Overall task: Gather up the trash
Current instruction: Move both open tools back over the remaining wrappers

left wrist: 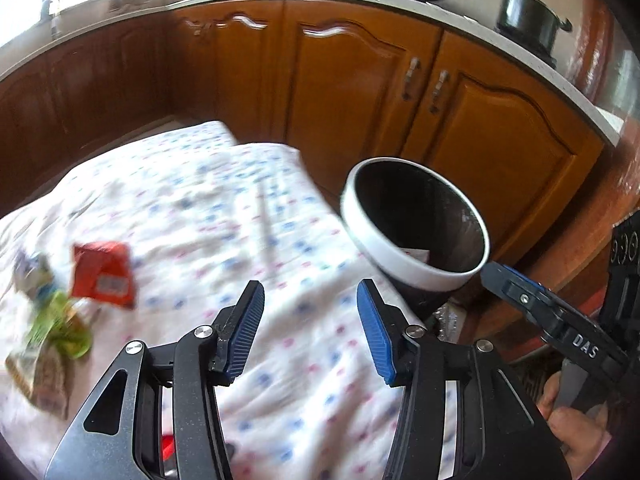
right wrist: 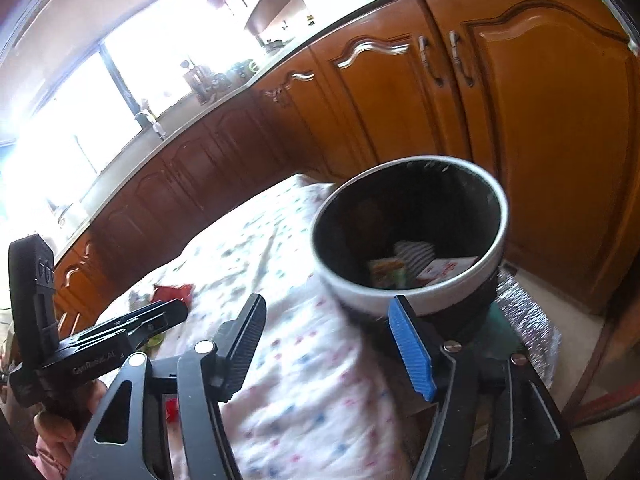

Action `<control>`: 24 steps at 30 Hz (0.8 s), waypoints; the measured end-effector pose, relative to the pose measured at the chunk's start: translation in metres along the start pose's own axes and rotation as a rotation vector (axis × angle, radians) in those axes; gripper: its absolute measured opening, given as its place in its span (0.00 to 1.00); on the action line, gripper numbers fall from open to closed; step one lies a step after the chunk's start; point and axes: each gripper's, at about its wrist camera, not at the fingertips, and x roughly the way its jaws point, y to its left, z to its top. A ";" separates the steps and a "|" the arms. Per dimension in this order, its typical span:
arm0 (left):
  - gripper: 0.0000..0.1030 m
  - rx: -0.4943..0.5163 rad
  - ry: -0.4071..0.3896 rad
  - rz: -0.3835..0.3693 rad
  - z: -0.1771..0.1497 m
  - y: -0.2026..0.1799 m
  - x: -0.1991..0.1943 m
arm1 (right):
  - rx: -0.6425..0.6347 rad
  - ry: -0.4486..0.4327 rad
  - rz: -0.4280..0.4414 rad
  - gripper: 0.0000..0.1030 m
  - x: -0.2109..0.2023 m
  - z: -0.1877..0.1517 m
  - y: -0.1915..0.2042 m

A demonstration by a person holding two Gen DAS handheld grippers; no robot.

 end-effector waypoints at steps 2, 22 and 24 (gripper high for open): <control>0.47 -0.019 -0.005 0.010 -0.008 0.008 -0.005 | -0.008 0.008 0.015 0.65 0.000 -0.006 0.009; 0.47 -0.198 -0.064 0.148 -0.067 0.125 -0.079 | -0.168 0.176 0.225 0.65 0.026 -0.075 0.120; 0.47 -0.211 -0.065 0.165 -0.071 0.135 -0.083 | -0.181 0.188 0.239 0.65 0.029 -0.080 0.129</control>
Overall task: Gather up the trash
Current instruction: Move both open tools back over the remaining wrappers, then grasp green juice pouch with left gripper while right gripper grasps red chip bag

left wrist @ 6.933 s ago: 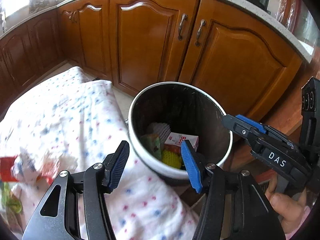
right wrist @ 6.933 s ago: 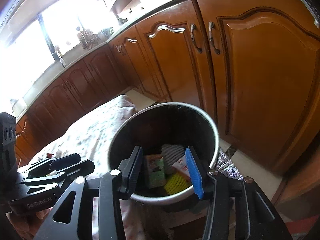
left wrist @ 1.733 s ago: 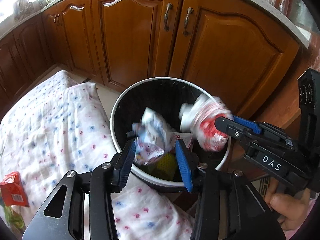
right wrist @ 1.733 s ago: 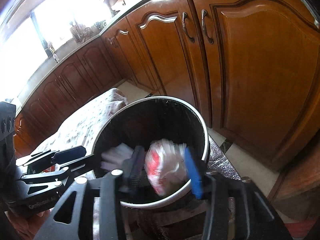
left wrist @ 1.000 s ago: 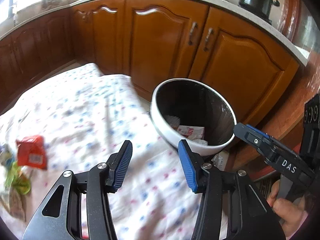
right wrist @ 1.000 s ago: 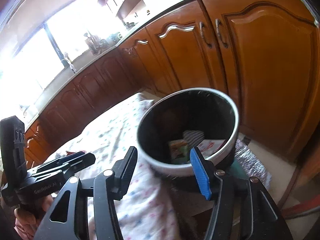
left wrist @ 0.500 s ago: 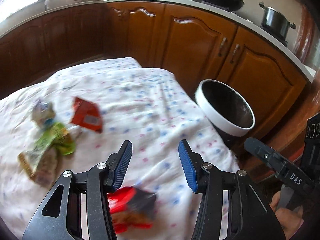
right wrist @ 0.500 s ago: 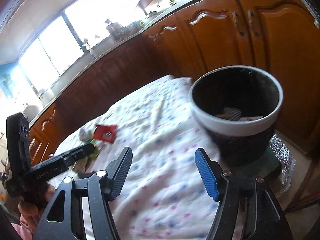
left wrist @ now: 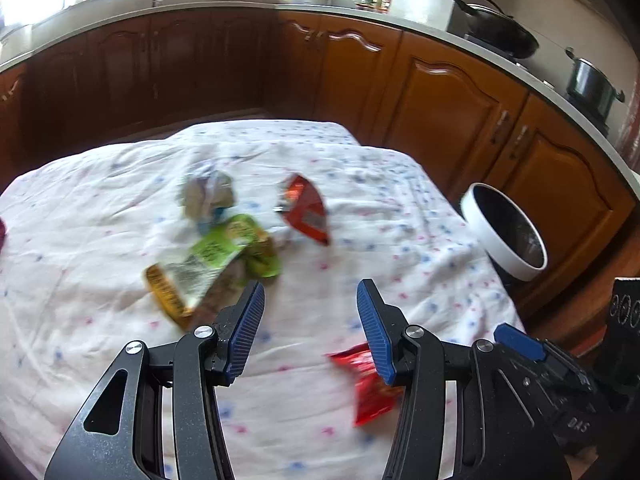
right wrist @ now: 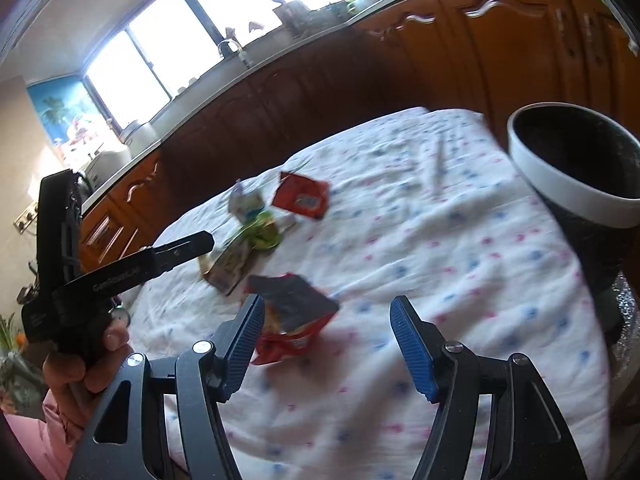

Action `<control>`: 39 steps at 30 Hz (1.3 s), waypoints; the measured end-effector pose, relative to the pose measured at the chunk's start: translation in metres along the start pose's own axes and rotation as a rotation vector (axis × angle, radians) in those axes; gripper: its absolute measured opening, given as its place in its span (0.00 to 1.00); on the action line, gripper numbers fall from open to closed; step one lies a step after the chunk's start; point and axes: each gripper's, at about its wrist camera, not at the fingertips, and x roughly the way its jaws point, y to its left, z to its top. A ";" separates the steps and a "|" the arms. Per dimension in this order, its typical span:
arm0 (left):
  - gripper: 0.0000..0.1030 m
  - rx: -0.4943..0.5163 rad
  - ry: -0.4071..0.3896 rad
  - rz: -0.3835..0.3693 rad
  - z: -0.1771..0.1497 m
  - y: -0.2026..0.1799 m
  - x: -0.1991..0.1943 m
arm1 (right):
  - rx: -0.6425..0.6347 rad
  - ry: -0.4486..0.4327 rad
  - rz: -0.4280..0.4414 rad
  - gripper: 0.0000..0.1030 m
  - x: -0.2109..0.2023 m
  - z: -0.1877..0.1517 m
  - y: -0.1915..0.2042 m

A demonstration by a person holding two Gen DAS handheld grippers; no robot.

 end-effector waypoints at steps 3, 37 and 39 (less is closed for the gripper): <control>0.47 -0.020 -0.002 0.026 -0.001 0.017 -0.004 | -0.017 0.019 0.018 0.65 0.007 -0.002 0.010; 0.02 0.132 0.095 0.007 0.003 0.036 0.048 | -0.046 0.057 0.000 0.10 0.036 0.006 0.015; 0.02 0.110 0.087 -0.014 0.002 0.034 0.042 | -0.042 0.045 -0.007 0.09 0.031 0.007 0.012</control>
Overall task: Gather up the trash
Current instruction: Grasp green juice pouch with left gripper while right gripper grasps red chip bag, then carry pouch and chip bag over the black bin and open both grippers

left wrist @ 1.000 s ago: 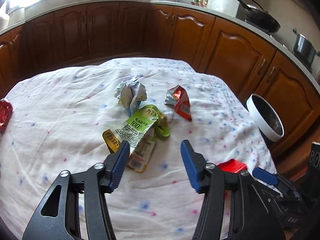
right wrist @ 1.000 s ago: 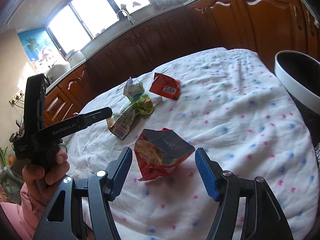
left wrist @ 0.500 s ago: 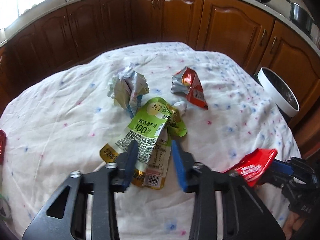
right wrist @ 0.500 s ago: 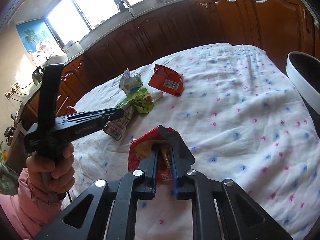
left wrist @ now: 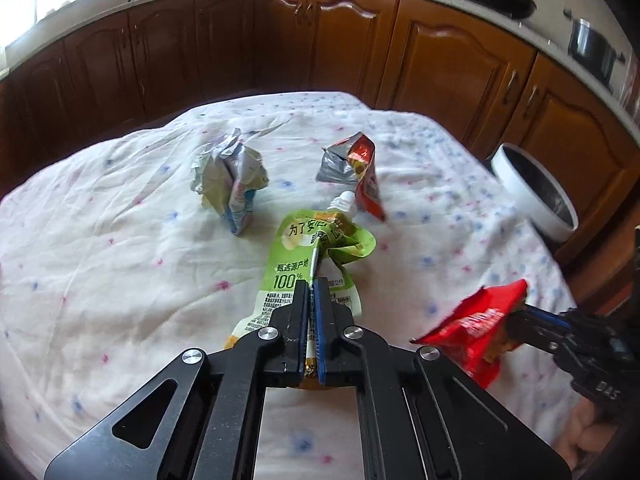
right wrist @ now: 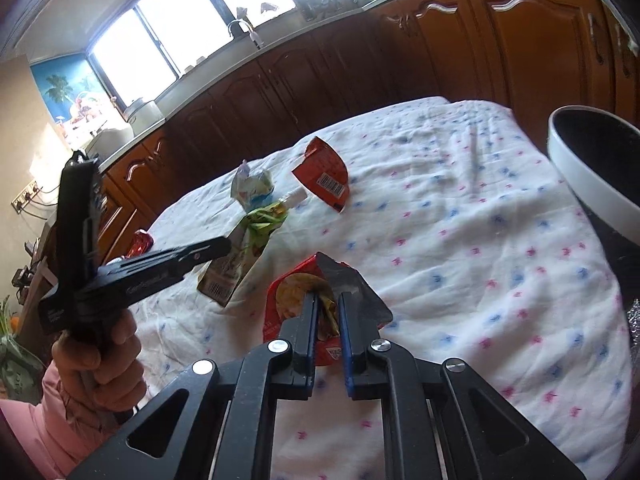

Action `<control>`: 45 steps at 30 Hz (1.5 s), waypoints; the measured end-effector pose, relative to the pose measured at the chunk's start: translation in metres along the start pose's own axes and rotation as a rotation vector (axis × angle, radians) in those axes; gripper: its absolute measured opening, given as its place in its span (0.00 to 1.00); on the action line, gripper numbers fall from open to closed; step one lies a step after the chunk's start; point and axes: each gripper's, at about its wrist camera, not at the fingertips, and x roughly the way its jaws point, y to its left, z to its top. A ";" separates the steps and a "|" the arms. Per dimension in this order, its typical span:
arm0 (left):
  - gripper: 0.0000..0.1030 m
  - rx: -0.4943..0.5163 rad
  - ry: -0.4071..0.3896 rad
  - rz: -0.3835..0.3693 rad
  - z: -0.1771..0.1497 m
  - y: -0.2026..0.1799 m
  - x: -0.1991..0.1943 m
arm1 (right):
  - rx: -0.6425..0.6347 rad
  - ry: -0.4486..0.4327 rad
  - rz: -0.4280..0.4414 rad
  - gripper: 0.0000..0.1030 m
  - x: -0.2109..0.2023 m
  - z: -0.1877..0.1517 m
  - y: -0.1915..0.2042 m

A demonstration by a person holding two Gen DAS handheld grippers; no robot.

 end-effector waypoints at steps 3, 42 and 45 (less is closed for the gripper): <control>0.02 0.004 -0.012 -0.019 -0.003 -0.011 -0.007 | 0.012 -0.016 -0.009 0.09 -0.008 0.002 -0.006; 0.02 0.142 -0.044 -0.170 0.031 -0.150 -0.006 | 0.147 -0.218 -0.191 0.09 -0.109 0.029 -0.120; 0.02 0.155 -0.044 -0.179 0.036 -0.161 -0.002 | 0.154 -0.231 -0.207 0.09 -0.116 0.034 -0.129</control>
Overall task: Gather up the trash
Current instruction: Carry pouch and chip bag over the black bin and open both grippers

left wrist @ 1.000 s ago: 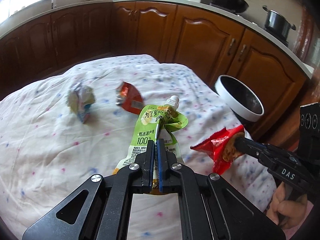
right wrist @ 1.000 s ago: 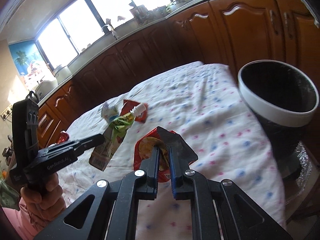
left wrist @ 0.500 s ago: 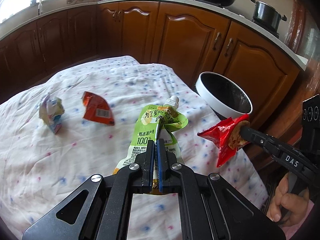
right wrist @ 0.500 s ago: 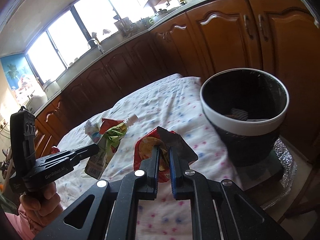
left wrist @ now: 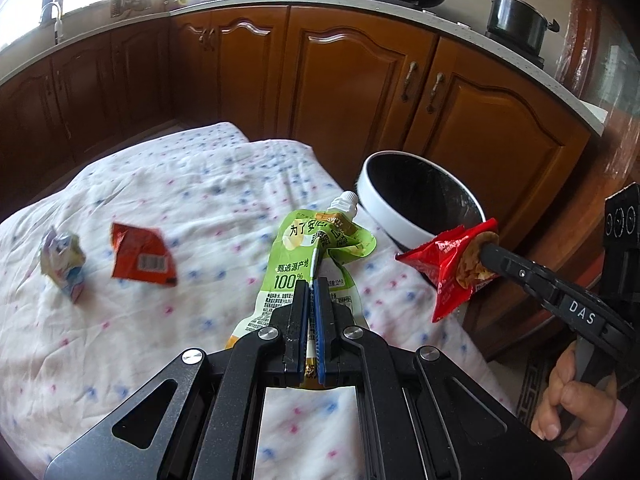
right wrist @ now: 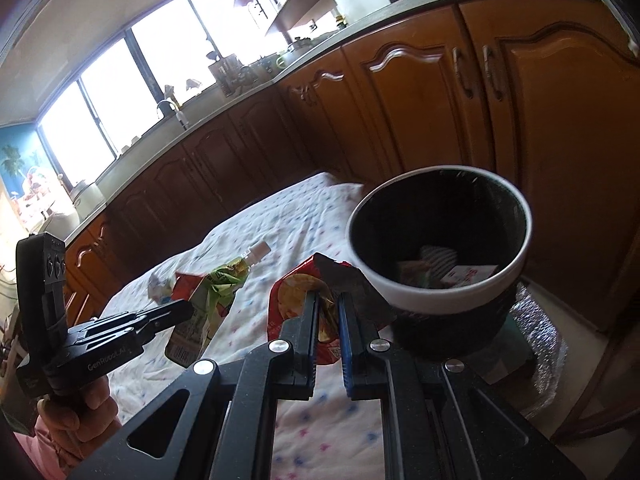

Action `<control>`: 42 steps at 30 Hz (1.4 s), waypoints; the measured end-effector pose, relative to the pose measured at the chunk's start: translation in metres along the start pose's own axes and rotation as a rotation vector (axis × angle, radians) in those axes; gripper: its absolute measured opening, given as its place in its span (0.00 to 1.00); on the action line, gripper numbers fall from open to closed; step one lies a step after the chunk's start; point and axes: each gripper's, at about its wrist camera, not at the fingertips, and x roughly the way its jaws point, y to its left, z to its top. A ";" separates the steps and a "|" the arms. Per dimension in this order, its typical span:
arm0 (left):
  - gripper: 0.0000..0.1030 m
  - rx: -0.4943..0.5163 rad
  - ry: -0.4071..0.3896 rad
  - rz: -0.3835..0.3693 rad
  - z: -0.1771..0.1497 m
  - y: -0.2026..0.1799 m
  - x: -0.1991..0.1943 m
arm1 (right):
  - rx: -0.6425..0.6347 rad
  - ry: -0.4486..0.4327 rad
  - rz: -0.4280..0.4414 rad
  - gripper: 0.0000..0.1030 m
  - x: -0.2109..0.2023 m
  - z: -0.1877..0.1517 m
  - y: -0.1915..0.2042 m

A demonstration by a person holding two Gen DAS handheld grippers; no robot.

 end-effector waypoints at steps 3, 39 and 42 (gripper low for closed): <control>0.02 0.014 -0.001 -0.005 0.008 -0.008 0.006 | 0.004 -0.014 -0.015 0.09 -0.003 0.007 -0.007; 0.02 0.168 0.040 -0.027 0.091 -0.097 0.095 | 0.028 -0.009 -0.183 0.09 0.029 0.063 -0.085; 0.02 0.174 0.063 -0.025 0.093 -0.105 0.108 | 0.028 0.007 -0.192 0.09 0.033 0.063 -0.088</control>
